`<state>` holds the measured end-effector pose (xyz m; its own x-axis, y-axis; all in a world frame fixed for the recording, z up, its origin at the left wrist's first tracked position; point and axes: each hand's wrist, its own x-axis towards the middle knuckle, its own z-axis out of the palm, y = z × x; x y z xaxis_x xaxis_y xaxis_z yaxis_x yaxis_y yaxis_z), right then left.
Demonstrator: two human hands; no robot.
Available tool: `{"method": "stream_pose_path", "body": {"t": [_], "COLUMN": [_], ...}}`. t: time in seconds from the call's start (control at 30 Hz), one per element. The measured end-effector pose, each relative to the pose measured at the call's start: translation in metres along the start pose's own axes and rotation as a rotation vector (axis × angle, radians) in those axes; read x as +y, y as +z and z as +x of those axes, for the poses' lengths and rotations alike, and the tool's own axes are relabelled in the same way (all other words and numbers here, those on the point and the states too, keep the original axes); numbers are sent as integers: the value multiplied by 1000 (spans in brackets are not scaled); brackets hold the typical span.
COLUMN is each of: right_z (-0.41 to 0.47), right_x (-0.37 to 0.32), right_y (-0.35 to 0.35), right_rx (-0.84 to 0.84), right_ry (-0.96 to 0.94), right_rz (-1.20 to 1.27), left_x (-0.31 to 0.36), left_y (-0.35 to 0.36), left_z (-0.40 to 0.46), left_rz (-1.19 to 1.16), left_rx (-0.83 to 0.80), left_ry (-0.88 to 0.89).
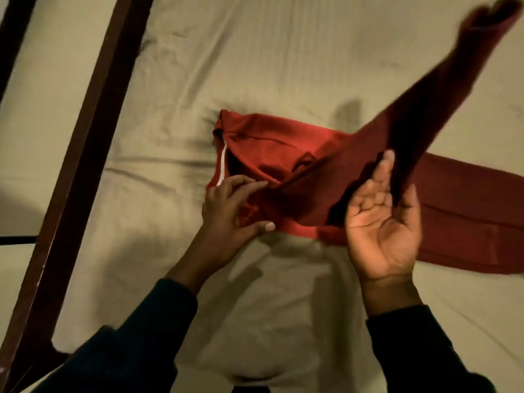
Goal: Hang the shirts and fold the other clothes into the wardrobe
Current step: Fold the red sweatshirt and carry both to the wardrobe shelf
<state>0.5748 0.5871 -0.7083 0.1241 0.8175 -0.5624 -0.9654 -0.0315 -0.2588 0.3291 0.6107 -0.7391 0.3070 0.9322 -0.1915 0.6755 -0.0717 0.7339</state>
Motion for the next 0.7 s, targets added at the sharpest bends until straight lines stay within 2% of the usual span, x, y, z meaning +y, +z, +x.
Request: {"method": "stream_pose_path", "body": {"t": [0.03, 0.07, 0.17, 0.23, 0.3, 0.43, 0.53, 0.63, 0.7], "right_z": [5, 8, 9, 10, 14, 42, 73, 105, 122], "right_x": [-11, -18, -32, -39, -49, -75, -90, -99, -104], "right_y": [-12, -27, -58, -67, -65, -57, -49, -39, -31], "right_rx": [75, 184, 441, 474, 450, 451, 548, 641, 738], "right_ry": [-9, -28, -38, -114, -193, -316, -340, -304, -281], "right_rz": [51, -1, -382, -605, -717, -876, -967, -901, -1043], "left_x": [7, 13, 25, 27, 31, 20, 20, 26, 28], "left_y": [6, 10, 26, 28, 28, 20, 10, 5, 8], "left_z": [16, 29, 55, 61, 66, 91, 111, 118, 119], "left_rz": [20, 25, -22, -138, -197, 168, 249, 264, 331], "left_rx": [1, -32, -29, 3, 33, 147, 17, -154, -244], "left_ry": [-22, -47, -75, -93, -85, 83, 174, 128, 91]}}
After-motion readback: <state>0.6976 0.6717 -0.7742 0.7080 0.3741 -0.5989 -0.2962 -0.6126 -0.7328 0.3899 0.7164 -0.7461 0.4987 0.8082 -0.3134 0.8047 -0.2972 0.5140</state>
